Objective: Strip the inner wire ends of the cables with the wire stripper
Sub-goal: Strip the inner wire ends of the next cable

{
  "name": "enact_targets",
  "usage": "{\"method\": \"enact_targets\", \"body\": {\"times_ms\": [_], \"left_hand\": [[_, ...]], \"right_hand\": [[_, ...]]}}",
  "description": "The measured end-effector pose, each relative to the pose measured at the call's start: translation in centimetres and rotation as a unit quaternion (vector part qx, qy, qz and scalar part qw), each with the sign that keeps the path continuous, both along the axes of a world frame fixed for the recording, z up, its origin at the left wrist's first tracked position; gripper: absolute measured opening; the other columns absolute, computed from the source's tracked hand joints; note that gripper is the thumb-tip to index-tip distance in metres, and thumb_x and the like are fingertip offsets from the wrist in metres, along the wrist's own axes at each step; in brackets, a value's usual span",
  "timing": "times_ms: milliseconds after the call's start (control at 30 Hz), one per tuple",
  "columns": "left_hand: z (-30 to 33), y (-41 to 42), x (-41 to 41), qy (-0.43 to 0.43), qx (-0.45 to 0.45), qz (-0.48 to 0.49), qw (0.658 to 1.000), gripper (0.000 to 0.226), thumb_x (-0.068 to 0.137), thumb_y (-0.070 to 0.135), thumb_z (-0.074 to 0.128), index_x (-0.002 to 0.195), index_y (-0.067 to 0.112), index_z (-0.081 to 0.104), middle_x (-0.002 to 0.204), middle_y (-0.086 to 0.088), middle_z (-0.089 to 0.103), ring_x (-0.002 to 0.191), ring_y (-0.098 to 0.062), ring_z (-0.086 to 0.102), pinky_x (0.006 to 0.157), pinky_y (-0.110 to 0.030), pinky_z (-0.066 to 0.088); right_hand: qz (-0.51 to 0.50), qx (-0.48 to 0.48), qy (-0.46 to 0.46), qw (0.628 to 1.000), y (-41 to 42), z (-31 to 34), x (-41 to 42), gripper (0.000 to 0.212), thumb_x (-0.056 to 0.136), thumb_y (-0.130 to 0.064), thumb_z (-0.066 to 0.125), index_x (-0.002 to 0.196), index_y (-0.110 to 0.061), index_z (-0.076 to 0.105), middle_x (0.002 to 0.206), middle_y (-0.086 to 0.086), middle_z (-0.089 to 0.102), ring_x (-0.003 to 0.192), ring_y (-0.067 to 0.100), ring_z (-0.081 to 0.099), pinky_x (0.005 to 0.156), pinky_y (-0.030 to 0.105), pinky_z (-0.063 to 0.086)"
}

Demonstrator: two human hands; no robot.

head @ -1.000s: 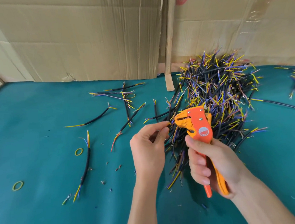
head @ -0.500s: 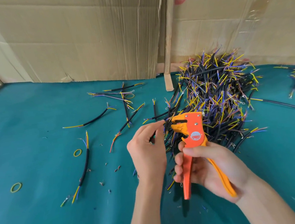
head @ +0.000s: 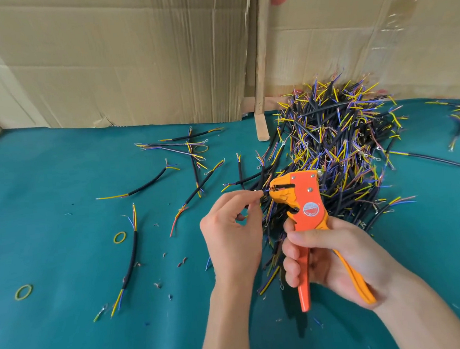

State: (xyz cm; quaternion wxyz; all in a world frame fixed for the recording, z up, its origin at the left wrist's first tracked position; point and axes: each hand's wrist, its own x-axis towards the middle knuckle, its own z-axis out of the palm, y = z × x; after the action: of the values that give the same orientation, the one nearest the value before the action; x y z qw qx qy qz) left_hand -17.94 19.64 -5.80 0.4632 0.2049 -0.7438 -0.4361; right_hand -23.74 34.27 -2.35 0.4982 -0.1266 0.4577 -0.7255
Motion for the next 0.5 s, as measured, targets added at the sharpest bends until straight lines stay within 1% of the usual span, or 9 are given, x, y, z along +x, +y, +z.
{"method": "enact_targets", "body": {"times_ms": [133, 267, 367, 433, 500], "left_hand": [[-0.17, -0.02, 0.02, -0.004, -0.018, 0.009, 1.0, 0.024, 0.081, -0.003, 0.07, 0.085, 0.019, 0.081, 0.087, 0.012, 0.073, 0.083, -0.002, 0.065, 0.069, -0.007, 0.042], [-0.27, -0.04, -0.03, -0.002, -0.035, 0.016, 0.999, 0.024, 0.079, -0.003, 0.07, 0.085, 0.018, 0.081, 0.087, 0.012, 0.073, 0.082, 0.002, 0.064, 0.069, -0.005, 0.04], [-0.29, 0.0, -0.03, -0.002, -0.037, 0.018, 0.999, 0.024, 0.079, -0.003, 0.071, 0.085, 0.018, 0.081, 0.087, 0.012, 0.073, 0.082, 0.001, 0.065, 0.07, -0.005, 0.041], [-0.33, 0.1, -0.09, 0.0, -0.034, 0.014, 0.999, 0.024, 0.079, -0.003, 0.071, 0.085, 0.018, 0.081, 0.087, 0.012, 0.073, 0.082, 0.002, 0.065, 0.071, -0.006, 0.042], [-0.2, 0.16, -0.14, 0.006, -0.032, 0.011, 0.999, 0.023, 0.08, -0.001, 0.071, 0.085, 0.018, 0.081, 0.087, 0.012, 0.074, 0.082, 0.002, 0.065, 0.072, -0.007, 0.043]], "right_hand": [[0.0, 0.013, 0.021, 1.0, 0.02, 0.18, 0.11, 0.025, 0.068, -0.007, 0.082, 0.089, -0.006, 0.069, 0.073, 0.019, 0.055, 0.06, 0.034, 0.057, 0.058, 0.044, 0.053], [0.004, 0.017, 0.028, 0.999, -0.02, 0.13, 0.17, 0.02, 0.074, -0.008, 0.08, 0.088, -0.005, 0.066, 0.071, 0.018, 0.053, 0.058, 0.032, 0.056, 0.056, 0.043, 0.053], [-0.002, 0.019, 0.026, 0.999, -0.27, 0.1, 0.34, 0.015, 0.078, -0.014, 0.078, 0.078, -0.009, 0.064, 0.067, 0.016, 0.049, 0.052, 0.029, 0.051, 0.051, 0.04, 0.049], [-0.018, 0.021, 0.026, 0.999, -0.29, -0.07, 0.37, 0.023, 0.08, -0.017, 0.079, 0.07, -0.012, 0.059, 0.063, 0.013, 0.046, 0.047, 0.026, 0.046, 0.047, 0.036, 0.044], [-0.032, 0.029, 0.028, 0.999, -0.46, -0.23, 0.46, 0.031, 0.083, -0.017, 0.08, 0.067, -0.013, 0.053, 0.059, 0.01, 0.041, 0.042, 0.023, 0.041, 0.044, 0.032, 0.04]]}}
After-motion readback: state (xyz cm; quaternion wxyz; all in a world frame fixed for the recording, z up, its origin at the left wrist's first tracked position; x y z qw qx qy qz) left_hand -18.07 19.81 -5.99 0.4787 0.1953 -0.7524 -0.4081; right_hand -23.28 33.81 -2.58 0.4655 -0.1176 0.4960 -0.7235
